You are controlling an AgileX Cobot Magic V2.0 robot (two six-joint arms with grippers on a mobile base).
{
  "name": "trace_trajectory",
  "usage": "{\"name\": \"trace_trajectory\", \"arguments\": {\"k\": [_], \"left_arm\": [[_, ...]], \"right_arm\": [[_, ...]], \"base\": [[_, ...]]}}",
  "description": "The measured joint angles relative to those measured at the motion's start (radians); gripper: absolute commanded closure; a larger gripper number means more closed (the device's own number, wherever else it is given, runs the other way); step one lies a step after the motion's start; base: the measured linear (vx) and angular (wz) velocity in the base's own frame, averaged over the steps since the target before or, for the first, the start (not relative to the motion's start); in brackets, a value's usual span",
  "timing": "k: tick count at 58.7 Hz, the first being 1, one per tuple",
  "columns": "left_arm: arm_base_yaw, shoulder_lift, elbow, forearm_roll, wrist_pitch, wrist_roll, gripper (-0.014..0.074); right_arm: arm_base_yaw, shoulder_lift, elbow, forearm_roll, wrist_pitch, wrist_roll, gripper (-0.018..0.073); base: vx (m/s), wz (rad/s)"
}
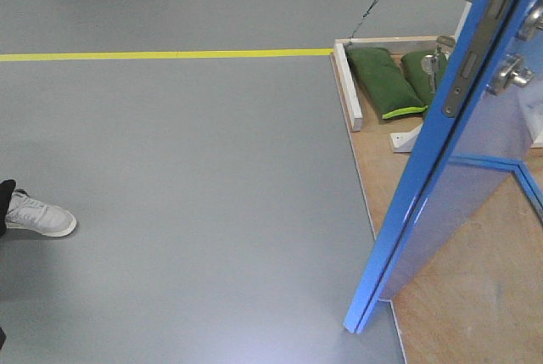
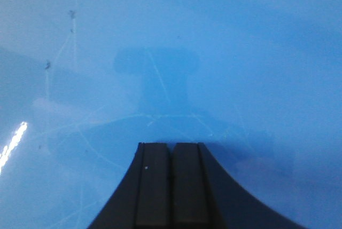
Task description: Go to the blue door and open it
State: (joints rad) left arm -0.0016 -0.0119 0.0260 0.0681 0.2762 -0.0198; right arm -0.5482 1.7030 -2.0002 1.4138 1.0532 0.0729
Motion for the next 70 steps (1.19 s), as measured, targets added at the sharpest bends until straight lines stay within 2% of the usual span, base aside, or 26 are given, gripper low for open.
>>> {"name": "trace_trajectory", "arguments": {"k": [11, 70], "left_arm": [[0.0, 0.0, 0.0, 0.0, 0.0, 0.0, 0.0524], [0.0, 0.0, 0.0, 0.0, 0.0, 0.0, 0.0524]], "right_arm": [[0.027, 0.0, 0.0, -0.005, -0.002, 0.0, 0.0547], [0.023, -0.001, 0.0, -0.008, 0.004, 0.0, 0.0547]], "base": [[0.0, 0.0], [0.0, 0.0]]}}
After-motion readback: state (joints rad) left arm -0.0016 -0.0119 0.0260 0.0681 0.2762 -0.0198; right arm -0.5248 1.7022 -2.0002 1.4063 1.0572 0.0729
